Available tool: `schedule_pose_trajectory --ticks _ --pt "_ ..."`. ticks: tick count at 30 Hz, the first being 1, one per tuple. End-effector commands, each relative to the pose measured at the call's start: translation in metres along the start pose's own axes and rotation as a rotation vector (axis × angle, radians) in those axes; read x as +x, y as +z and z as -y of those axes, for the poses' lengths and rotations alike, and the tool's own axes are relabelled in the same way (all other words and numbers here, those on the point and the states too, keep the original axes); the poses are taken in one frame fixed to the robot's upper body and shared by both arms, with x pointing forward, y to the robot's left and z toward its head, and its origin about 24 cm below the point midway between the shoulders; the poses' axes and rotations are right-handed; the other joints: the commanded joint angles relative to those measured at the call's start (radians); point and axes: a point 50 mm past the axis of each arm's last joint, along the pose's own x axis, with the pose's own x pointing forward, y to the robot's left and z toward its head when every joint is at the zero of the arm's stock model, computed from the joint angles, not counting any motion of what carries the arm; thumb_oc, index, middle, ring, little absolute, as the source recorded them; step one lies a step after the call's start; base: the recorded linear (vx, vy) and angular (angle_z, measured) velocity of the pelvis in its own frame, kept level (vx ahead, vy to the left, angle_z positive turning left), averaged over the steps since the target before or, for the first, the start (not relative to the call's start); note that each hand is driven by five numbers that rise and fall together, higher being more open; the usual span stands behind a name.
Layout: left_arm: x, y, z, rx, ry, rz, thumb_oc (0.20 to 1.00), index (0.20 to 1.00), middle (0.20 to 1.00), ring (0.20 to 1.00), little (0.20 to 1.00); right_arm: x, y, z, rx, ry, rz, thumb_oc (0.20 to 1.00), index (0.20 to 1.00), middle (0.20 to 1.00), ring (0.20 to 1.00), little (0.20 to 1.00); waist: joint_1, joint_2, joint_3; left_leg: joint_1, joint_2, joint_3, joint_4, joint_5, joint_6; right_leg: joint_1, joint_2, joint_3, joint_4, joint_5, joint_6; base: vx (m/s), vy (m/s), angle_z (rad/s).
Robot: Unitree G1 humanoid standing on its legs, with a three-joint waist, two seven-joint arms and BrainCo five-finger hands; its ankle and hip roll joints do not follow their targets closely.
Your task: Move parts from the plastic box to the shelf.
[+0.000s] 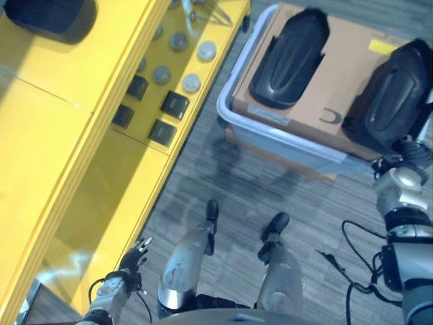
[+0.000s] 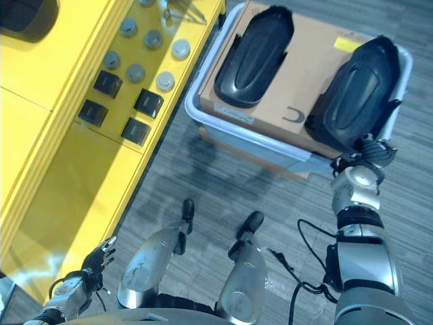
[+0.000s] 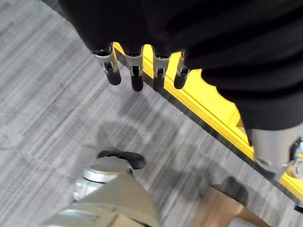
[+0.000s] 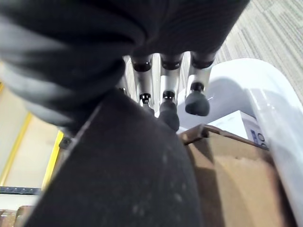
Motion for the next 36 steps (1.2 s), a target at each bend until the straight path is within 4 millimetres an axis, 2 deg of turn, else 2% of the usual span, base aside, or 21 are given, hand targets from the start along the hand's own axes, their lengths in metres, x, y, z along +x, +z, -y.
schedule_pose_trajectory --ticks 1,6,7,9,14,15,17,19,22,25,28,30,36 --pt "-0.009 -0.003 -0.011 -0.007 0.006 0.017 1.000 1.000 1.000 1.000 1.000 -0.003 0.027 0.002 0.028 0.021 0.157 0.200 0.200 0.200 0.200 0.200 0.020 -0.027 -0.101 -0.004 0.064 0.002 0.024 -0.061 -0.064 0.077 -0.041 0.021 0.018 -0.092 0.110 0.06 -0.031 0.01" --pt "-0.006 0.013 -0.002 -0.022 -0.025 0.071 1.000 1.000 1.000 1.000 1.000 -0.013 0.022 0.000 0.015 0.054 0.160 0.200 0.200 0.200 0.200 0.200 0.009 -0.048 -0.158 0.083 0.077 0.021 -0.020 -0.064 -0.063 0.167 -0.024 0.009 -0.030 -0.087 0.113 0.09 -0.055 -0.05" --pt "-0.004 0.026 0.005 -0.048 -0.058 0.114 1.000 1.000 1.000 1.000 1.000 -0.022 0.017 -0.005 -0.006 0.090 0.162 0.200 0.200 0.200 0.200 0.200 0.003 -0.060 -0.190 0.129 0.082 0.030 -0.045 -0.065 -0.062 0.213 -0.013 0.007 -0.059 -0.084 0.116 0.09 -0.061 -0.17" --pt "-0.003 0.034 0.007 -0.043 -0.079 0.141 1.000 1.000 1.000 1.000 1.000 -0.026 0.013 -0.009 -0.024 0.119 0.166 0.200 0.200 0.200 0.200 0.200 -0.001 -0.065 -0.205 0.150 0.083 0.035 -0.054 -0.066 -0.062 0.232 -0.009 0.009 -0.071 -0.082 0.116 0.09 -0.058 -0.15" --pt "0.006 0.077 0.032 -0.003 -0.191 0.226 1.000 1.000 1.000 1.000 1.000 -0.052 -0.002 -0.036 -0.055 0.291 0.138 0.200 0.200 0.200 0.200 0.200 -0.029 -0.081 -0.264 0.207 0.091 0.049 -0.071 -0.070 -0.059 0.279 0.006 0.028 -0.099 -0.078 0.113 0.10 -0.026 -0.09" --pt "0.010 0.097 0.050 -0.009 -0.251 0.250 1.000 1.000 1.000 1.000 1.000 -0.065 -0.011 -0.049 -0.085 0.390 0.136 0.200 0.200 0.200 0.200 0.200 -0.042 -0.086 -0.291 0.226 0.092 0.055 -0.077 -0.071 -0.057 0.297 0.013 0.038 -0.116 -0.074 0.112 0.10 -0.011 -0.12" --pt "0.013 0.110 0.064 -0.005 -0.274 0.262 1.000 1.000 1.000 1.000 1.000 -0.074 -0.016 -0.057 -0.092 0.452 0.129 0.200 0.200 0.200 0.200 0.200 -0.051 -0.089 -0.309 0.234 0.093 0.058 -0.081 -0.069 -0.056 0.303 0.016 0.044 -0.126 -0.068 0.111 0.08 -0.017 -0.19" --pt "0.019 0.130 0.090 -0.025 -0.336 0.262 1.000 1.000 1.000 1.000 1.000 -0.091 -0.021 -0.077 -0.097 0.567 0.120 0.200 0.200 0.200 0.200 0.200 -0.067 -0.092 -0.329 0.256 0.098 0.062 -0.082 -0.072 -0.055 0.321 0.023 0.057 -0.136 -0.069 0.109 0.08 -0.031 -0.17" --pt "0.024 0.153 0.127 -0.012 -0.400 0.239 1.000 1.000 1.000 1.000 1.000 -0.113 -0.027 -0.106 -0.111 0.692 0.101 0.200 0.200 0.200 0.200 0.200 -0.088 -0.095 -0.355 0.270 0.100 0.066 -0.084 -0.070 -0.056 0.335 0.030 0.072 -0.149 -0.070 0.109 0.05 -0.023 -0.11" --pt "0.026 0.166 0.168 -0.042 -0.493 0.171 1.000 1.000 1.000 1.000 1.000 -0.133 -0.036 -0.133 -0.139 0.791 0.073 0.200 0.200 0.200 0.200 0.200 -0.108 -0.095 -0.372 0.287 0.101 0.071 -0.083 -0.072 -0.057 0.350 0.037 0.086 -0.159 -0.071 0.110 0.03 -0.020 -0.17" --pt "0.025 0.171 0.183 -0.049 -0.536 0.139 1.000 1.000 1.000 1.000 1.000 -0.142 -0.042 -0.142 -0.159 0.832 0.052 0.200 0.200 0.200 0.200 0.200 -0.118 -0.095 -0.383 0.287 0.102 0.076 -0.080 -0.070 -0.058 0.349 0.039 0.093 -0.161 -0.070 0.110 0.01 -0.010 -0.12" --pt "0.023 0.182 0.199 -0.042 -0.582 0.126 1.000 1.000 1.000 1.000 1.000 -0.150 -0.054 -0.151 -0.186 0.864 0.013 0.200 0.200 0.200 0.200 0.200 -0.127 -0.094 -0.391 0.292 0.106 0.084 -0.078 -0.072 -0.060 0.353 0.041 0.098 -0.164 -0.070 0.110 0.01 -0.019 -0.12" --pt "0.019 0.193 0.215 0.002 -0.614 0.142 1.000 1.000 1.000 1.000 1.000 -0.154 -0.071 -0.152 -0.226 0.895 -0.042 0.200 0.200 0.200 0.200 0.200 -0.136 -0.094 -0.407 0.296 0.109 0.090 -0.075 -0.077 -0.065 0.355 0.047 0.106 -0.172 -0.071 0.110 0.01 -0.009 -0.06"
